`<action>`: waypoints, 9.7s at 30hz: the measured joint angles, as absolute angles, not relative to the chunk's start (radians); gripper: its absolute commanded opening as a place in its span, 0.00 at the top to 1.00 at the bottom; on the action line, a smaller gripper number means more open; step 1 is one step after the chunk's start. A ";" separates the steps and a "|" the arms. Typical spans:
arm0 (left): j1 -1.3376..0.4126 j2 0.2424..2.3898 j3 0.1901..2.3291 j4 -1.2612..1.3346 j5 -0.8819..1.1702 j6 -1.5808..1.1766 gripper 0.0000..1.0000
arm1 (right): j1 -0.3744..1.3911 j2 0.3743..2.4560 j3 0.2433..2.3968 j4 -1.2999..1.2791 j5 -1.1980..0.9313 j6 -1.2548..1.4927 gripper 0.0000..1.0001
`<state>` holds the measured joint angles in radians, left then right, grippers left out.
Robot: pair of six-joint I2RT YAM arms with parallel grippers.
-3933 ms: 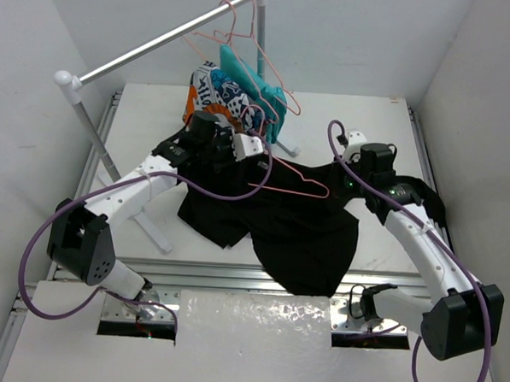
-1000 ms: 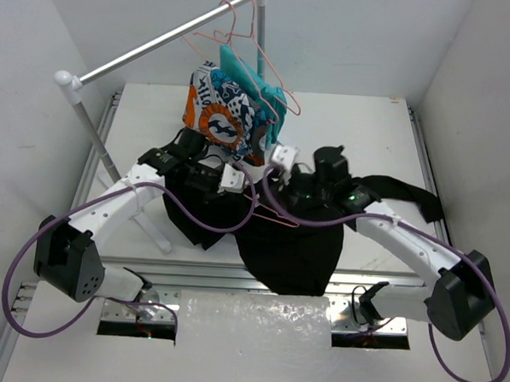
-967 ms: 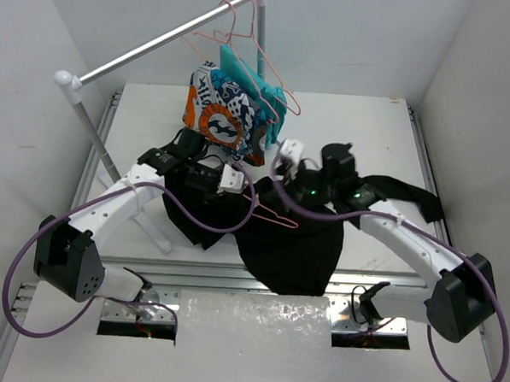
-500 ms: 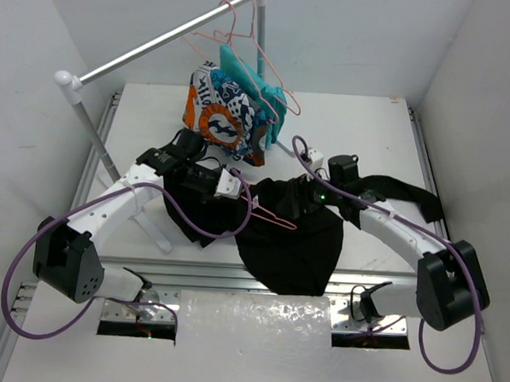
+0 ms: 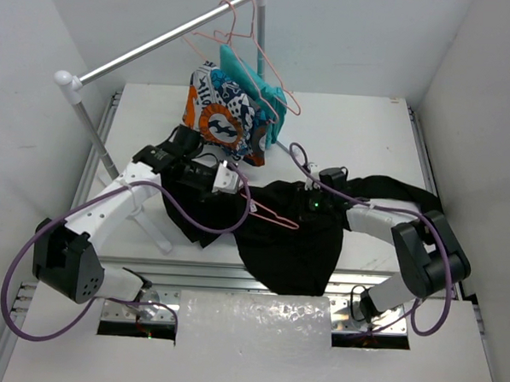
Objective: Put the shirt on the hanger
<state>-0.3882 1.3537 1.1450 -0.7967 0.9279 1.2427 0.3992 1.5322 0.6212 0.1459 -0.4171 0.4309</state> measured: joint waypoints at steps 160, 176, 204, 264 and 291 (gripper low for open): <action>0.175 1.492 1.178 -0.869 1.246 1.181 0.78 | 0.302 1.179 1.497 -0.818 -0.675 -0.348 1.00; 0.030 1.361 1.236 -0.823 1.155 1.116 0.16 | 0.397 1.194 1.369 -0.763 -0.604 -0.339 1.00; -0.305 1.381 1.314 -0.678 1.108 0.848 1.00 | 0.606 1.301 1.307 -0.534 -0.544 -0.287 0.95; -0.321 1.355 1.193 -0.406 0.793 0.567 1.00 | 0.632 1.209 1.092 -0.450 -0.237 0.218 0.75; -0.320 1.336 1.193 -0.499 0.997 0.761 1.00 | 0.370 1.343 1.580 -1.012 -0.634 -0.316 0.09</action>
